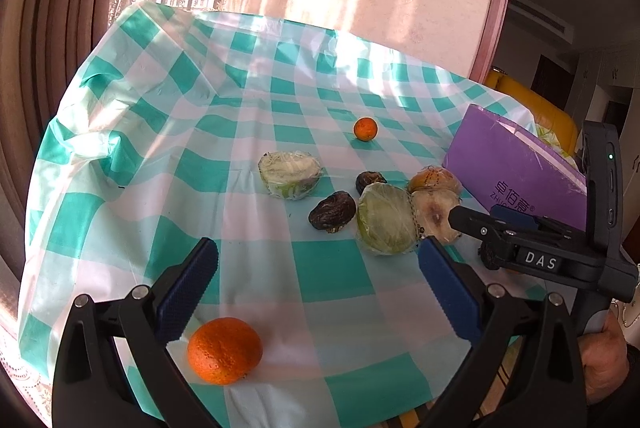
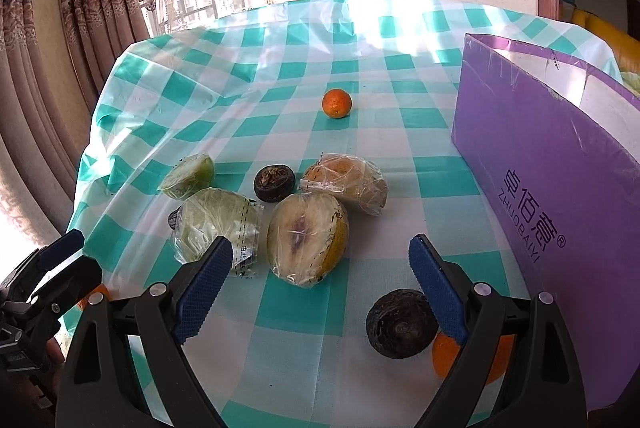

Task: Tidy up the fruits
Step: 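Move left tool to the wrapped cabbage half while right tool approaches the dark round fruit, then close left tool on the wrapped cabbage half while right tool closes on the dark round fruit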

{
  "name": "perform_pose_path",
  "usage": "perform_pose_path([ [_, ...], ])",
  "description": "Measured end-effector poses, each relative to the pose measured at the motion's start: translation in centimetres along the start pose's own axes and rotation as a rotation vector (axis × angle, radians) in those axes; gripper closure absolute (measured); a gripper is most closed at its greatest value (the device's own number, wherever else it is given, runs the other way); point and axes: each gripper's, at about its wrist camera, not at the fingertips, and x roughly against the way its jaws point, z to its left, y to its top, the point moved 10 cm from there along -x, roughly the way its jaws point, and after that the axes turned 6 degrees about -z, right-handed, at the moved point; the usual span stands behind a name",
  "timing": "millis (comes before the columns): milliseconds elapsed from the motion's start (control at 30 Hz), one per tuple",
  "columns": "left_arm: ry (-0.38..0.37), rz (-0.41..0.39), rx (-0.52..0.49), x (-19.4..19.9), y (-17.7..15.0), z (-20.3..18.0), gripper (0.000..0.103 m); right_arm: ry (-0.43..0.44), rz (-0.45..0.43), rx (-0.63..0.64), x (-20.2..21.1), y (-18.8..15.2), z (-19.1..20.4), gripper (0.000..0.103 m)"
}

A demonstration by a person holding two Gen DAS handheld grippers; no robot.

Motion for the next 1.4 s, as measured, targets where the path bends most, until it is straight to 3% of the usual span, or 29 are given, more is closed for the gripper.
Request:
perform_pose_path([
  [100, -0.005, 0.011, 0.027, -0.3, 0.0, 0.4, 0.003, -0.016, 0.005, -0.017, 0.1, 0.0, -0.6, 0.016],
  [267, -0.047, 0.052, 0.109, -1.1, 0.2, -0.3, 0.019, -0.031, -0.047, 0.056, 2.5, 0.4, -0.1, 0.016],
  [400, -0.111, 0.080, 0.181, -2.3, 0.1, -1.6, 0.025, -0.032, -0.048, 0.098, 3.8, -0.3, -0.2, 0.016],
  [533, -0.138, 0.116, 0.202, -3.5, 0.0, -2.9, 0.041, -0.074, -0.021, 0.138, 3.7, -0.8, -0.5, 0.016],
  [700, -0.184, 0.160, 0.229, -4.5, -0.2, -4.2, 0.041, -0.171, 0.057, 0.252, 2.4, -2.3, -0.6, 0.016],
  [867, -0.183, 0.200, 0.233, -5.7, -0.8, -4.9, 0.041, -0.220, 0.102, 0.307, 1.4, -3.0, -0.9, 0.016],
  [933, -0.151, 0.219, 0.246, -6.2, -1.1, -4.4, 0.039, -0.238, 0.116, 0.328, 1.1, -3.3, -1.0, 0.017],
  [1033, -0.131, 0.239, 0.234, -6.8, -1.3, -4.5, 0.033, -0.236, 0.135, 0.335, 0.8, -3.7, -1.2, 0.017],
  [1167, -0.111, 0.264, 0.209, -7.8, -1.6, -5.0, 0.032, -0.212, 0.164, 0.329, 0.2, -4.1, -1.2, 0.028],
  [1267, -0.097, 0.291, 0.206, -8.6, -1.9, -5.1, 0.032, -0.197, 0.172, 0.295, 0.2, -4.2, -1.7, 0.028],
  [1400, -0.055, 0.301, 0.125, -9.1, -2.1, -6.0, 0.031, -0.166, 0.170, 0.272, 0.3, -4.2, -1.7, 0.028],
])
